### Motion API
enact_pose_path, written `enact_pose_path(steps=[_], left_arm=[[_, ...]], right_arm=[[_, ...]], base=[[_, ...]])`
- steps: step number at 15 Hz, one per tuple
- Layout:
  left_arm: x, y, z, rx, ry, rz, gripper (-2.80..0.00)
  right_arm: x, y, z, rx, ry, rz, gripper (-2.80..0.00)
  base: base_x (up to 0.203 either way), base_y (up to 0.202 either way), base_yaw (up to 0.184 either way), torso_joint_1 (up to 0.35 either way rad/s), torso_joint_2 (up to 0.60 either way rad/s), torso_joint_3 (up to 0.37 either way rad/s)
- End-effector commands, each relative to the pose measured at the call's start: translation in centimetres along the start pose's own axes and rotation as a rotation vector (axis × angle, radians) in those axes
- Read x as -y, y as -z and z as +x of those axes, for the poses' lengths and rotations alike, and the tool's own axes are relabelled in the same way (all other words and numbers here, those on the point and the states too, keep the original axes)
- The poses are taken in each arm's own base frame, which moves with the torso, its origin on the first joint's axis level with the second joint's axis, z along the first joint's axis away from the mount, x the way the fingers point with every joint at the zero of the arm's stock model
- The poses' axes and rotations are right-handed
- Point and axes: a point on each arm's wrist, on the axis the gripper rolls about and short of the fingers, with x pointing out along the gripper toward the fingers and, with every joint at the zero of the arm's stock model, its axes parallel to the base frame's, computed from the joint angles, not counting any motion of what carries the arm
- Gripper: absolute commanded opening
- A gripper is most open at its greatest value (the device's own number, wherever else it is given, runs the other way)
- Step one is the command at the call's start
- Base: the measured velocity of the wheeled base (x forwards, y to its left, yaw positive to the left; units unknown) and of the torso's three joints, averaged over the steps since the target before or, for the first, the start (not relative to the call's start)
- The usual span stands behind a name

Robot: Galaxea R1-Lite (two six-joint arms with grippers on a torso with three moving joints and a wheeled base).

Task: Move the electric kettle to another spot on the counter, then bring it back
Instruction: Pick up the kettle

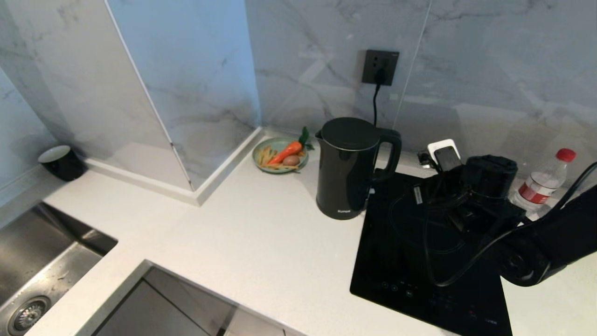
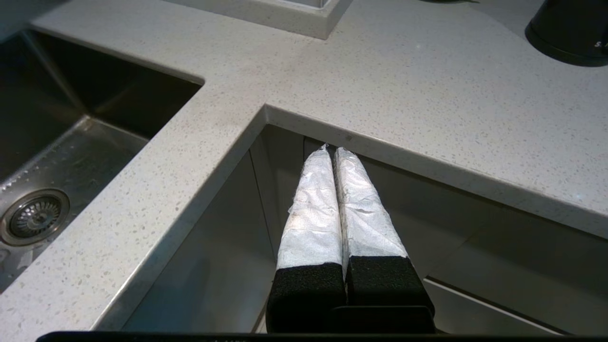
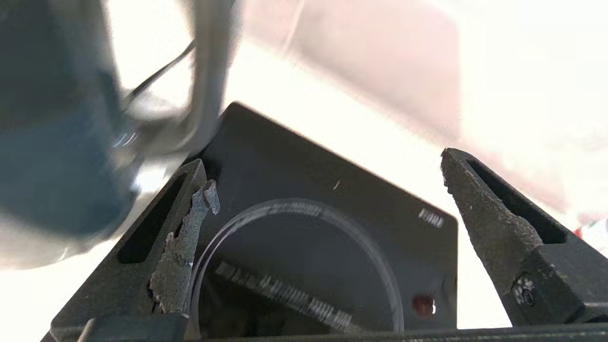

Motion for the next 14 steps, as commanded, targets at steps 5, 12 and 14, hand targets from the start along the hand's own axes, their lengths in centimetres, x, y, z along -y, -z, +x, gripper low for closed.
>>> enact_pose_path(steps=[5,12,14], left_arm=[[0.0,0.0,0.0,-0.001,-0.001,0.0,-2.8],[0.0,0.0,0.0,-0.001,-0.002,0.0,-2.8],[0.0,0.0,0.0,-0.001,-0.002,0.0,-2.8]], right_arm=[[-0.3,-1.0,1.5,0.064,-0.01,0.045,0.0],[-1.3,-0.4,2.5,0.066,-0.044,0.071,0.0],[-1.2,-0.7,2.8,0.077,-0.039,0.09,0.0]], base=[[0.0,0.0,0.0,0.0,0.0,0.0],[0.0,0.0,0.0,0.0,0.0,0.0],[0.0,0.0,0.0,0.0,0.0,0.0]])
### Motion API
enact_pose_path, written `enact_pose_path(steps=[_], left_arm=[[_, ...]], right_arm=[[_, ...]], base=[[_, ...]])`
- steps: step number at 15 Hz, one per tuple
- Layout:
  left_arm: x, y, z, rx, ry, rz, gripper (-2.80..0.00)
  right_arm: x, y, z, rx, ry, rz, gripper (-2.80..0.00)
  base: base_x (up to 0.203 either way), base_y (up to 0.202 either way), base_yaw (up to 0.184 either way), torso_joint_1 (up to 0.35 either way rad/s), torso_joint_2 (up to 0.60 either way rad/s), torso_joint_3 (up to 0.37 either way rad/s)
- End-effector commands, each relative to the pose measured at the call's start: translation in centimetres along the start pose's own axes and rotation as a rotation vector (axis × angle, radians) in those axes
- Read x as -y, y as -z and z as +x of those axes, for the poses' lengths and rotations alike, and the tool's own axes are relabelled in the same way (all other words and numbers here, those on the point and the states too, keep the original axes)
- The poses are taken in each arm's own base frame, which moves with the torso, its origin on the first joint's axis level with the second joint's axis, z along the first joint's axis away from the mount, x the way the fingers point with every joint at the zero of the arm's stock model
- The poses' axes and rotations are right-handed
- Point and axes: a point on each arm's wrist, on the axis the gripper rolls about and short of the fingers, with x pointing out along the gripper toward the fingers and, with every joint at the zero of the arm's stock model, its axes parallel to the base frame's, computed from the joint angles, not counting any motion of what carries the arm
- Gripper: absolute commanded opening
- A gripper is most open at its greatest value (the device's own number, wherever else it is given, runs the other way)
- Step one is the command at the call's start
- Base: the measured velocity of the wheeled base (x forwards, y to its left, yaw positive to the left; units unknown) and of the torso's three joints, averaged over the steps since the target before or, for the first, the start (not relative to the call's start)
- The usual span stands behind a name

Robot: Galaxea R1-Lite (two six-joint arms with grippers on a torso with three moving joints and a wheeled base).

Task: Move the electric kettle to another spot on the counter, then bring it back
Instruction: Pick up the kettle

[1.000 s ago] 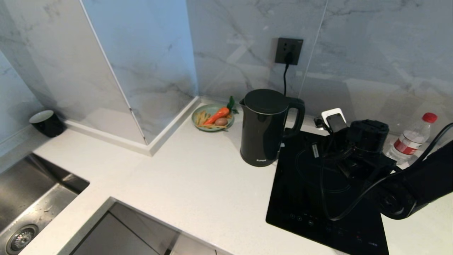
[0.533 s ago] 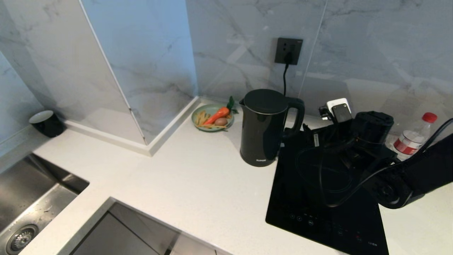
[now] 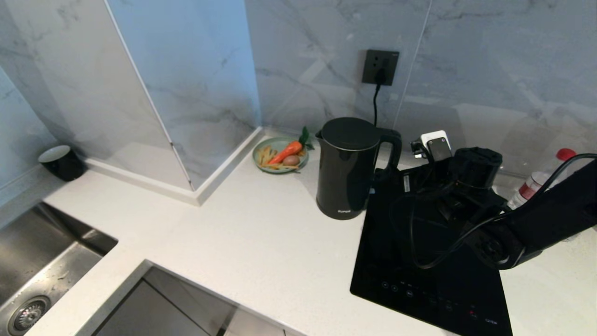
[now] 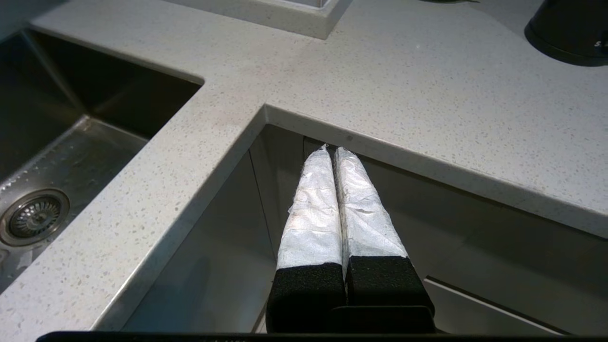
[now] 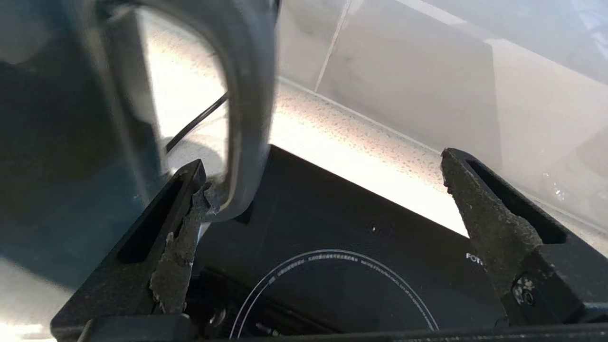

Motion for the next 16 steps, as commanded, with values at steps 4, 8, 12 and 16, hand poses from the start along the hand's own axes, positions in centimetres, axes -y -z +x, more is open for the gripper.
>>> enact_pose_path(steps=[4,8,12,16], left_arm=[[0.0,0.0,0.0,0.0,-0.001,0.0,-2.8],[0.0,0.0,0.0,-0.002,-0.002,0.0,-2.8],[0.0,0.0,0.0,0.0,-0.001,0.0,-2.8],[0.0,0.0,0.0,0.0,-0.001,0.0,-2.8]], right_arm=[[-0.5,0.6,0.8,-0.003,0.001,0.09,0.0],[-1.0,1.7,2.0,-0.016,0.007,0.102,0.0],[-1.1,2.0,2.9,-0.009,0.015,0.094,0.0],[-1.5,1.6,4.5,0.03,0.025,0.065,0.0]], base=[[0.0,0.0,0.0,0.0,0.0,0.0],[0.0,0.0,0.0,0.0,0.0,0.0],[0.0,0.0,0.0,0.0,0.0,0.0],[0.0,0.0,0.0,0.0,0.0,0.0]])
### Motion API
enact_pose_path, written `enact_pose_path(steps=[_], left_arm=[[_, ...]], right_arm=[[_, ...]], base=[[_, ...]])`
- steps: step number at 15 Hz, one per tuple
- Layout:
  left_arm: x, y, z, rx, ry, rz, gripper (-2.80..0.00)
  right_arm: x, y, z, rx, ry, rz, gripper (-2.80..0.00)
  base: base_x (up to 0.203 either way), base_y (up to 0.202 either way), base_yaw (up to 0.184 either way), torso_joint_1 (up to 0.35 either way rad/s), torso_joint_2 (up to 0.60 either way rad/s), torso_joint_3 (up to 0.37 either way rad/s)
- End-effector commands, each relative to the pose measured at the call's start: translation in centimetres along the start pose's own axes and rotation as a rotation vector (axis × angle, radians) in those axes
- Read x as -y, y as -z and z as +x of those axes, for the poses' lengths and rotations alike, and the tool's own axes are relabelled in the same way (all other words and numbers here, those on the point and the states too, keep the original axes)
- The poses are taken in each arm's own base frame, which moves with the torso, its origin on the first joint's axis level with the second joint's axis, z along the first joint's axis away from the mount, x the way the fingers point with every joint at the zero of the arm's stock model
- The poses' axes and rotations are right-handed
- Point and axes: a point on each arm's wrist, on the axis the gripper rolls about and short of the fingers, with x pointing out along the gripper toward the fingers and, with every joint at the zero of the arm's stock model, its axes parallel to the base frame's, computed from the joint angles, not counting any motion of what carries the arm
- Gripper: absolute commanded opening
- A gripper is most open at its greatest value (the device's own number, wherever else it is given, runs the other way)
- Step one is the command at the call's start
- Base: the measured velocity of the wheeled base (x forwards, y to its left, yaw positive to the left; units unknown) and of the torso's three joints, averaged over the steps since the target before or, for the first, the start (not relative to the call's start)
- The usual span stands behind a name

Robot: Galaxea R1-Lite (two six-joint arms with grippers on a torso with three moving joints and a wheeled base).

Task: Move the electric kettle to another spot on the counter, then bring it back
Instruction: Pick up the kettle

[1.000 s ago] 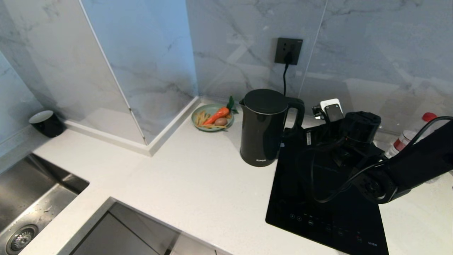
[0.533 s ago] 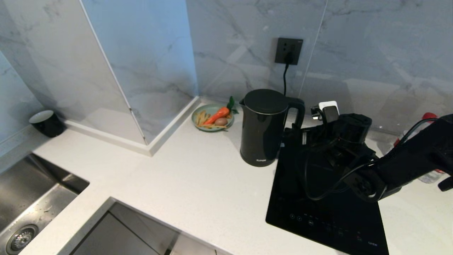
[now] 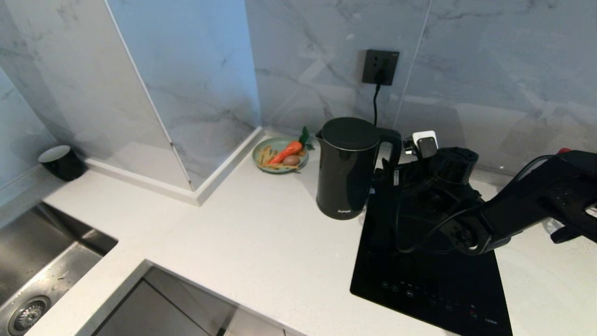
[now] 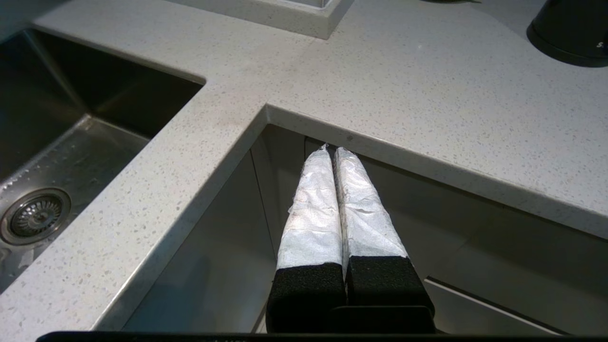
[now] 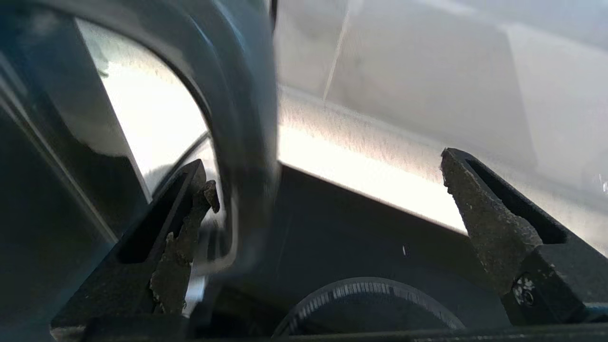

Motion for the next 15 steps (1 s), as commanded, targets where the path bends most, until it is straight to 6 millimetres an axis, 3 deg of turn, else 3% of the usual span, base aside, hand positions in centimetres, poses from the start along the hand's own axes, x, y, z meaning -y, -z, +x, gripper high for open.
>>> enact_pose_path(steps=[1,15], left_arm=[[0.0,0.0,0.0,-0.001,-0.001,-0.001,-2.8],[0.0,0.0,0.0,-0.001,-0.001,-0.001,-2.8]], right_arm=[[-0.5,0.3,0.9,0.016,0.004,-0.017,0.0],[-1.5,-0.8,3.9,0.102,0.017,-0.019,0.0]], base=[[0.0,0.0,0.0,0.0,0.0,0.0],[0.0,0.0,0.0,0.0,0.0,0.0]])
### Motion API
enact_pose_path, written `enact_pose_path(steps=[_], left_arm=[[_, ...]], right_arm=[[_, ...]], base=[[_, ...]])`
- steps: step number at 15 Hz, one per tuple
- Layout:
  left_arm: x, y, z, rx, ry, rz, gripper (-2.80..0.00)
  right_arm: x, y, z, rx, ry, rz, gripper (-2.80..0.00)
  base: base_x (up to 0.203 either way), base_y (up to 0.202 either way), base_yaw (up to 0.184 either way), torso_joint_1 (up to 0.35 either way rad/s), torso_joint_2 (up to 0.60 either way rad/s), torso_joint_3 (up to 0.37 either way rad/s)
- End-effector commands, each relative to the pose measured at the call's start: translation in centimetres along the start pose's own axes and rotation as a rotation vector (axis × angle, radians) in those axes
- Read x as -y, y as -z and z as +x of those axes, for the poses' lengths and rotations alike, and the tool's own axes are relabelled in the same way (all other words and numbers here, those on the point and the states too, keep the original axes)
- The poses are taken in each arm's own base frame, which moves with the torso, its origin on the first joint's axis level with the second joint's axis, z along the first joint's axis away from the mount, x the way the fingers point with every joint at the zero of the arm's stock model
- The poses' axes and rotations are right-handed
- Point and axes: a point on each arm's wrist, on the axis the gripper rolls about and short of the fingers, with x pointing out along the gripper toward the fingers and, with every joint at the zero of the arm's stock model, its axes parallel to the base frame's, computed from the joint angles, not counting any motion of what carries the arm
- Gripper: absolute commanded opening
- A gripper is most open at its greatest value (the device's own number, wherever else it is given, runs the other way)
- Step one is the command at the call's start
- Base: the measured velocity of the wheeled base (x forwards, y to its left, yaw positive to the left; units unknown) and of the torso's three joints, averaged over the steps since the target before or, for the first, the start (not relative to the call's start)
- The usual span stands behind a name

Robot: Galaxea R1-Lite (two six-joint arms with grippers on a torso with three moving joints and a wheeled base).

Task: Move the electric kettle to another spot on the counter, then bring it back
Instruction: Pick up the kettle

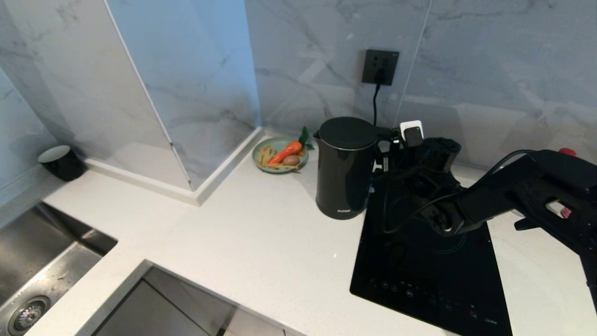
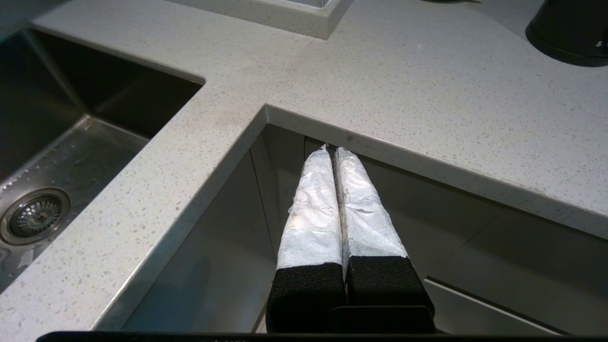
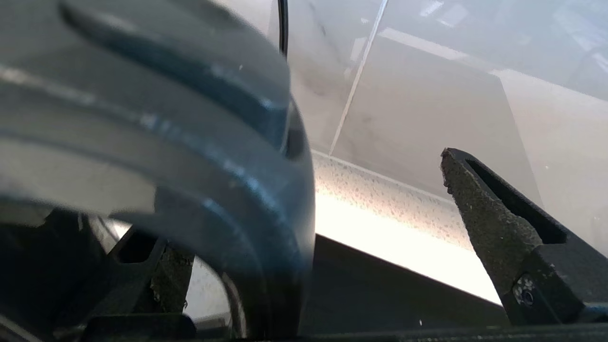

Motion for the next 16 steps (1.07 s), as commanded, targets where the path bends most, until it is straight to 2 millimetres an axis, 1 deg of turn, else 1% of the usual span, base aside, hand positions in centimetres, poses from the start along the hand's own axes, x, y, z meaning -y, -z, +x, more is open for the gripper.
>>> enact_pose_path(steps=[1,6,7,8,16], left_arm=[[0.0,0.0,0.0,0.0,0.0,0.0,-2.8],[0.0,0.0,0.01,-0.001,0.0,0.0,-2.8],[0.0,0.0,0.0,0.0,0.0,-0.001,-2.8],[0.0,0.0,0.01,-0.001,0.0,-0.001,-2.8],[0.0,0.0,0.0,0.0,-0.001,-0.001,-2.8]], right_arm=[[-0.14,-0.13,0.18,0.014,-0.003,-0.004,0.0],[-0.42,0.3,0.16,0.01,-0.008,-0.011,0.0],[-0.42,0.28,0.16,0.012,-0.008,-0.01,-0.35],[-0.4,0.25,0.16,0.012,-0.006,-0.01,-2.8],[-0.35,-0.09,0.07,0.03,-0.002,-0.005,-2.8]], base=[[0.0,0.0,0.0,0.0,0.0,0.0],[0.0,0.0,0.0,0.0,0.0,0.0],[0.0,0.0,0.0,0.0,0.0,0.0],[0.0,0.0,0.0,0.0,0.0,0.0],[0.0,0.0,0.0,0.0,0.0,0.0]])
